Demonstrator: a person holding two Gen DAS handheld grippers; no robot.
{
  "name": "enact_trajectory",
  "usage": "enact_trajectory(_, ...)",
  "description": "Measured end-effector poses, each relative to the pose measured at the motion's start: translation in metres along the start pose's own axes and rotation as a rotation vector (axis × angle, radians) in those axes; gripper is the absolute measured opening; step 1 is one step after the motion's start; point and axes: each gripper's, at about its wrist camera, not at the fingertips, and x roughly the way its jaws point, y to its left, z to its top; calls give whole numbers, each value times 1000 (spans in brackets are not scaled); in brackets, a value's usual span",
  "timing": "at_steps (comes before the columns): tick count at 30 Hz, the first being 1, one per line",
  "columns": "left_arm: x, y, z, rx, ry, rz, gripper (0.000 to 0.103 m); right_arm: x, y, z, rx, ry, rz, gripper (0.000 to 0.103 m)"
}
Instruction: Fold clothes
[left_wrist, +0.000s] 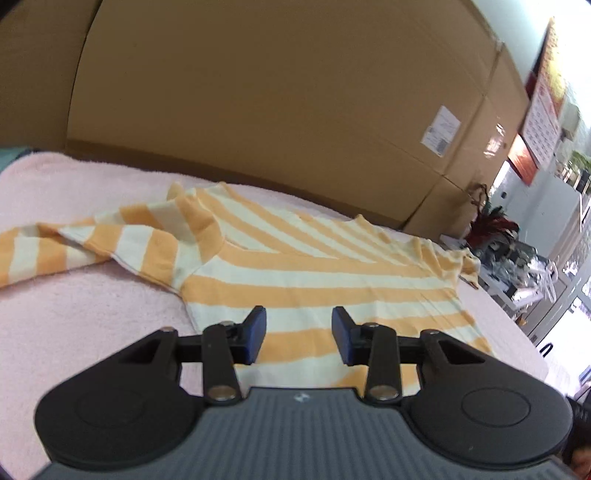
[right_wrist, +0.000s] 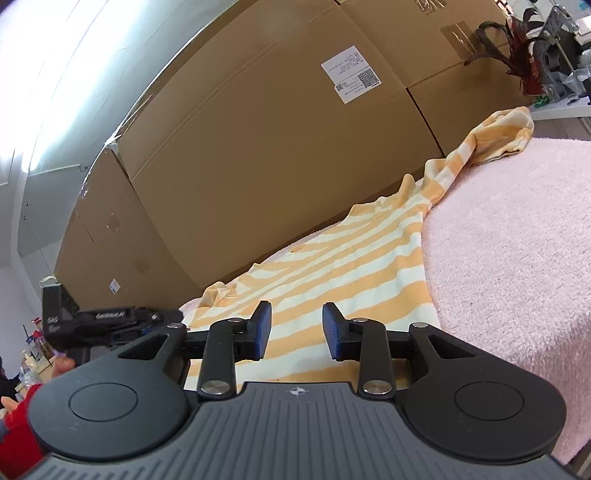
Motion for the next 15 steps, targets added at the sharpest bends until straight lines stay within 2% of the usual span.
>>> enact_trajectory(3, 33, 20, 18, -39, 11, 96, 36, 0, 9, -5, -101, 5, -38, 33)
enact_trajectory(5, 46, 31, 27, -28, -3, 155, 8, 3, 12, -5, -120, 11, -46, 38)
enact_trajectory(8, 51, 45, 36, -32, -34, 280, 7, 8, 14, -2, -112, 16, -44, 45)
enact_trajectory(11, 49, 63, 42, -76, -49, 319, 8, 11, 11, 5, -71, 31, -48, 45)
enact_trajectory(14, 49, 60, 43, -37, -51, 339, 8, 10, 2, 15, 46, 14, -7, 48)
enact_trajectory(15, 48, 57, 43, -22, -57, 360, 8, 11, 0, 19, 91, 8, 26, 53)
